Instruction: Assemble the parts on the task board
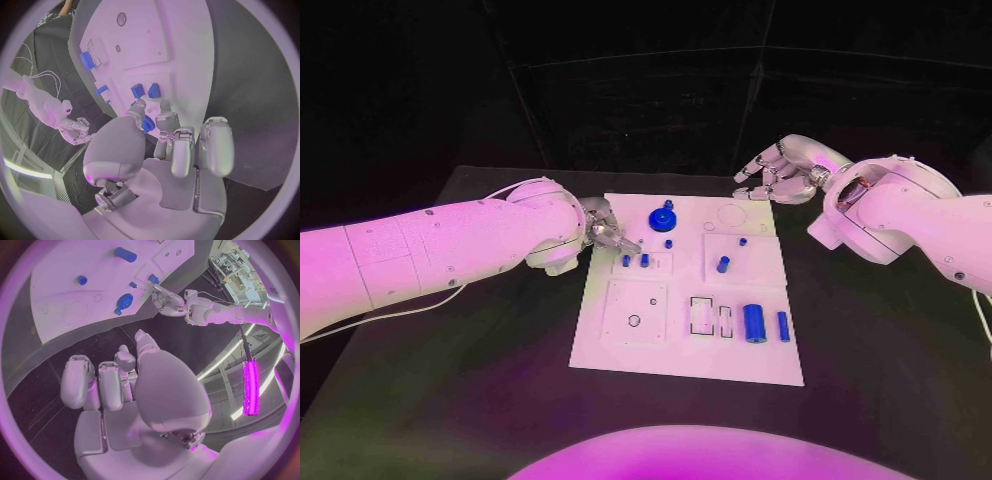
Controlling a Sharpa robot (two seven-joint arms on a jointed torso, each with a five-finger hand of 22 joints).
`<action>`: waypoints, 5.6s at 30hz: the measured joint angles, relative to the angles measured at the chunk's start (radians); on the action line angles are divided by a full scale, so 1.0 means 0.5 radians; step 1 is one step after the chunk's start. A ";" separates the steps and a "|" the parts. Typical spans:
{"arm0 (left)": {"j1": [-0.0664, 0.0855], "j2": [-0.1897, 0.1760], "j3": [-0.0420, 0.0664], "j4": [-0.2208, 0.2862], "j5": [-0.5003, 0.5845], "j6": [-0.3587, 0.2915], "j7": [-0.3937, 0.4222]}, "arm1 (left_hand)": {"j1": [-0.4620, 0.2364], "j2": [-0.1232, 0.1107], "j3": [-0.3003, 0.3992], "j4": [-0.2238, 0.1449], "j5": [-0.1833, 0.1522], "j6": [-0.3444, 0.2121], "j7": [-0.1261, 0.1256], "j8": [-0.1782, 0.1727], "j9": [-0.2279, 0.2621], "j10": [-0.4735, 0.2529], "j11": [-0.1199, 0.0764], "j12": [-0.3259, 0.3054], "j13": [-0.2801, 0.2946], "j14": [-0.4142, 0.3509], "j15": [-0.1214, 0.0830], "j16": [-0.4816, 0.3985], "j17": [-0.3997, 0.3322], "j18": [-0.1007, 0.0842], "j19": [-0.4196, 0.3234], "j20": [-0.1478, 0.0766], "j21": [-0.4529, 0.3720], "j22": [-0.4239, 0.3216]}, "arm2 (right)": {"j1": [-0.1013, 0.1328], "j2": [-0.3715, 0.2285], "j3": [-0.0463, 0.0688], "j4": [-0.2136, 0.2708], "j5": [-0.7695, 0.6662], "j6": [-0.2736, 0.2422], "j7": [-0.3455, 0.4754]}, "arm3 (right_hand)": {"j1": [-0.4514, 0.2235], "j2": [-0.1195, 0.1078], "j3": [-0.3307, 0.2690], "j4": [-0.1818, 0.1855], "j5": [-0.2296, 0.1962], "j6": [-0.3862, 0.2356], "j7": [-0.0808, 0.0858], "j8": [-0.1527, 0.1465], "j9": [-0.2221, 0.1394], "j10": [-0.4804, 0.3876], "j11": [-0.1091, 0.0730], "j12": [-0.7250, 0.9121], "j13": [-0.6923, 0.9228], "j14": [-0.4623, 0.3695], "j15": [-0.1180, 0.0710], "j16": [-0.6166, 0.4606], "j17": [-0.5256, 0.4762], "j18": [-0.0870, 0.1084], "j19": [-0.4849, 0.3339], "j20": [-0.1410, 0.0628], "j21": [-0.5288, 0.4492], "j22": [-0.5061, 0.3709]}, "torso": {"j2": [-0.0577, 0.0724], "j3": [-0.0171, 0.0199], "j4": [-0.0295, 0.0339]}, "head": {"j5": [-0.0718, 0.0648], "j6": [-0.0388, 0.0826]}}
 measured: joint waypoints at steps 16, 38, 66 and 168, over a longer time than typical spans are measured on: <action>0.003 -0.016 -0.002 -0.021 0.399 -0.309 0.642 | 0.636 0.182 -0.065 -0.149 0.008 -0.447 0.226 -0.216 -0.225 -0.891 0.228 -0.706 -0.637 -0.366 0.206 -0.775 -0.303 0.247 -0.719 0.182 -1.345 -1.043 | 0.000 -0.005 0.000 -0.002 0.000 0.000 0.000 | 0.000 0.000 0.000 0.000 0.000 0.000 0.000 0.000 0.000 0.000 0.000 0.000 -0.001 0.000 0.000 0.000 0.000 0.000 0.000 0.000 0.000 0.000 | 0.000 0.0025 0.000 | -0.017 0.020; 0.001 0.294 -0.058 -0.225 -0.423 -0.379 1.028 | 0.729 -0.011 0.141 -0.294 0.008 -0.111 0.192 -0.648 -0.835 -0.794 0.260 -1.403 -1.486 -0.156 0.215 -0.690 -0.440 0.248 -0.450 0.203 -1.347 -1.109 | 0.000 0.009 0.000 -0.004 0.000 0.001 0.000 | 0.000 0.000 -0.007 0.007 0.000 0.000 0.000 0.000 0.000 0.000 0.000 0.000 -0.001 0.000 0.000 0.000 0.002 0.000 0.000 0.000 0.000 0.000 | 0.003 0.0017 -0.004 | -0.046 0.056; -0.005 0.441 -0.069 -0.383 -0.779 -0.120 0.902 | 0.778 0.020 0.256 -0.326 0.007 0.061 0.172 -0.745 -0.980 -0.549 0.225 -1.529 -1.685 -0.007 0.186 -0.451 -0.234 0.186 -0.147 0.154 -0.781 -0.603 | 0.000 0.029 0.000 -0.012 0.000 0.001 0.005 | 0.006 0.006 -0.007 0.007 0.008 0.000 0.000 0.008 0.000 0.000 0.000 0.000 -0.001 0.000 0.000 0.000 0.001 0.000 0.000 0.000 0.000 0.001 | 0.001 0.0002 -0.002 | -0.053 0.043; -0.031 0.133 -0.012 -0.237 -0.678 -0.131 0.932 | 0.671 -0.039 0.796 -0.452 -0.001 0.299 0.174 -0.826 -1.064 -0.190 0.192 -1.805 -1.816 -0.011 0.147 -0.442 -0.343 0.138 -0.078 0.128 -0.539 -0.347 | -0.001 0.027 0.000 -0.018 0.000 0.010 0.021 | 0.016 0.016 -0.007 0.007 0.052 0.000 0.000 0.015 0.000 0.000 0.000 0.000 -0.001 0.000 0.000 0.000 0.000 0.000 0.000 0.000 -0.008 0.001 | 0.001 0.0013 -0.002 | -0.058 0.036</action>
